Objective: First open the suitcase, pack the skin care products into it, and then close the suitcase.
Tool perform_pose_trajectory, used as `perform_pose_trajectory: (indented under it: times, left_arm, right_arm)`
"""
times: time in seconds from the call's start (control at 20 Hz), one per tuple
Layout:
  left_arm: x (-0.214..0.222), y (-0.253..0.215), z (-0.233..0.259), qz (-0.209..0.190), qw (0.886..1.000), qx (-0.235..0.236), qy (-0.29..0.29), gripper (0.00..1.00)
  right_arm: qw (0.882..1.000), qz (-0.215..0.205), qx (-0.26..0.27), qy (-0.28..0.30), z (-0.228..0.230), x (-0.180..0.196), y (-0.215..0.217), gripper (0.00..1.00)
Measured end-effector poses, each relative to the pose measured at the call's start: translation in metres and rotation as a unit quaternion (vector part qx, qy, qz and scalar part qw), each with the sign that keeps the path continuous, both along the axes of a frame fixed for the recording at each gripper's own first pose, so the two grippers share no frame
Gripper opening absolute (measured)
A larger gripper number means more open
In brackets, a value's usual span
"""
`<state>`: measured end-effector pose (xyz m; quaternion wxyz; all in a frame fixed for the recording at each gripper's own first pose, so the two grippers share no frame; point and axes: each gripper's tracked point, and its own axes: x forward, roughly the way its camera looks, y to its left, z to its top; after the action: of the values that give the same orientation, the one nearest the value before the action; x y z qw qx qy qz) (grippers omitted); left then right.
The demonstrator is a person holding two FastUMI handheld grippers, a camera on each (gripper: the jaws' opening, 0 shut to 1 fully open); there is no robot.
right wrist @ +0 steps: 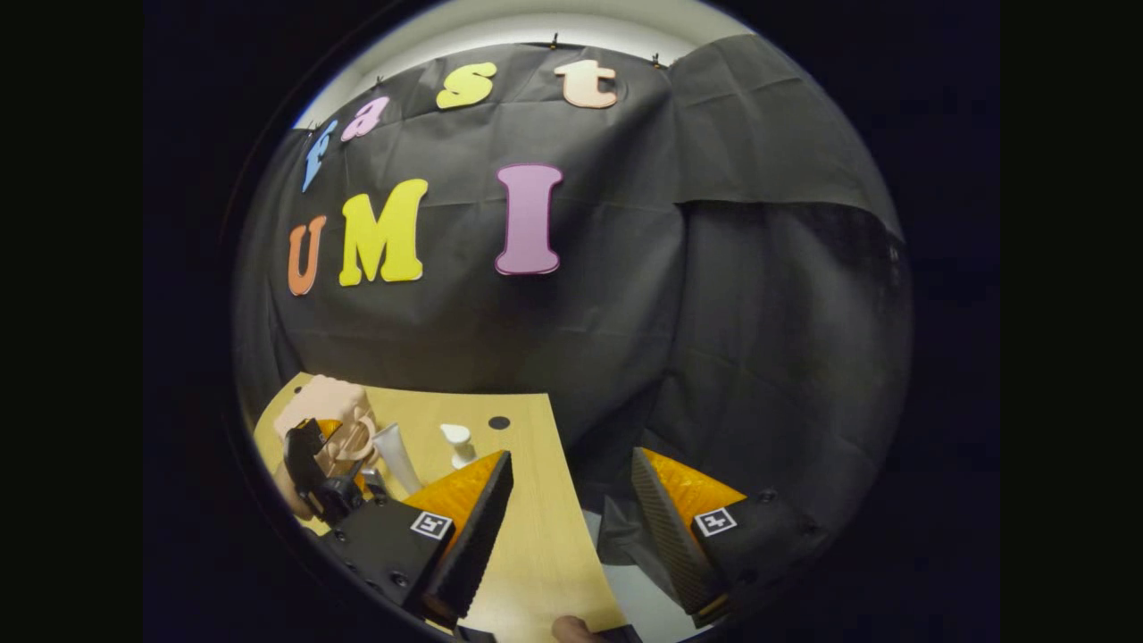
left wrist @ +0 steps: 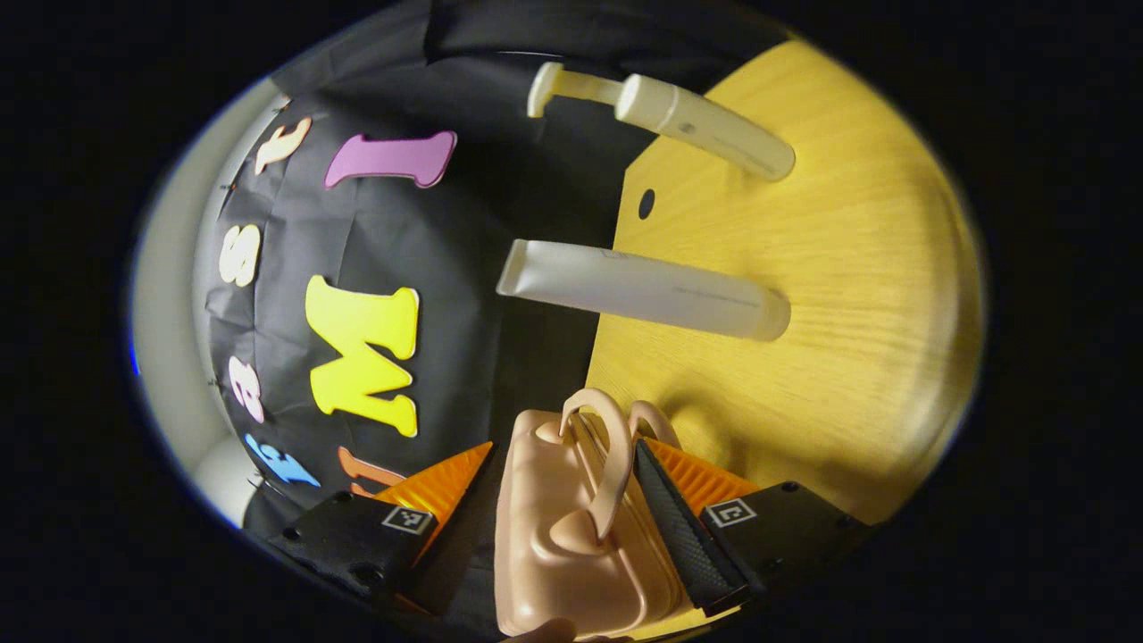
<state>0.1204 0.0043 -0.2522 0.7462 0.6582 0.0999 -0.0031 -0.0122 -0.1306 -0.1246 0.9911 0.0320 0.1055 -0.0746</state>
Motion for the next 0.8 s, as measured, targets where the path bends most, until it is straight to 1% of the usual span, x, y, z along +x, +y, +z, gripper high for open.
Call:
perform_pose_trajectory:
  times: [0.05, 0.1, 0.15, 0.2, 0.25, 0.3, 0.35, 0.4, 0.45, 0.5, 0.6, 0.65, 0.7, 0.8]
  left_arm:
    - [0.003, 0.006, -0.007, 0.010, 1.000, 0.011, 0.007, 0.94]
    - [0.004, 0.010, -0.004, 0.014, 1.000, 0.025, 0.001, 0.92]
    - [0.005, 0.010, 0.001, 0.014, 0.999, 0.036, -0.008, 0.84]
    - [0.004, 0.011, 0.003, 0.014, 0.999, 0.039, -0.011, 0.58]
    - [0.005, 0.010, 0.004, 0.015, 0.999, 0.041, -0.013, 0.53]
    - [0.001, 0.010, 0.005, 0.018, 0.999, 0.045, -0.011, 0.43]
    - [0.000, 0.013, 0.002, 0.023, 0.999, 0.039, 0.001, 0.40]
    - [-0.001, 0.015, 0.002, 0.027, 0.999, 0.032, 0.010, 0.28]
    - [-0.003, 0.017, 0.003, 0.032, 0.999, 0.021, 0.019, 0.22]
    - [-0.004, 0.017, 0.004, 0.031, 0.999, 0.010, 0.024, 0.11]
    - [-0.007, 0.018, 0.015, 0.031, 0.999, 0.004, 0.024, 0.08]
    - [-0.009, 0.021, 0.020, 0.036, 0.999, -0.012, 0.024, 0.07]
    - [-0.011, 0.023, 0.025, 0.041, 0.998, -0.030, 0.028, 0.04]
    - [-0.017, 0.031, 0.043, 0.049, 0.996, -0.064, 0.032, 0.03]
  right_arm:
    - [1.000, 0.002, -0.001, 0.003, -0.002, -0.002, 0.000, 0.80]
    - [1.000, 0.002, -0.004, 0.005, -0.003, -0.003, 0.000, 0.79]
    - [1.000, 0.004, -0.006, 0.007, -0.005, -0.004, 0.000, 0.79]
    - [1.000, 0.006, -0.008, 0.007, -0.003, -0.005, 0.003, 0.80]
    - [1.000, 0.008, -0.010, 0.006, -0.003, -0.006, 0.005, 0.79]
    - [1.000, 0.011, -0.012, 0.007, -0.001, -0.007, 0.008, 0.79]
    - [1.000, 0.014, -0.011, 0.008, -0.001, -0.007, 0.012, 0.78]
    - [1.000, 0.015, -0.010, 0.009, 0.001, -0.007, 0.015, 0.80]
    - [1.000, 0.017, -0.008, 0.008, 0.002, -0.007, 0.019, 0.80]
    - [1.000, 0.018, -0.007, 0.006, 0.006, -0.007, 0.022, 0.80]
    - [1.000, 0.021, -0.011, 0.000, 0.012, -0.006, 0.030, 0.80]
    - [1.000, 0.022, -0.013, -0.002, 0.015, -0.007, 0.034, 0.79]
    - [1.000, 0.024, -0.013, -0.005, 0.019, -0.007, 0.038, 0.80]
    - [1.000, 0.025, -0.015, -0.008, 0.024, -0.006, 0.048, 0.78]
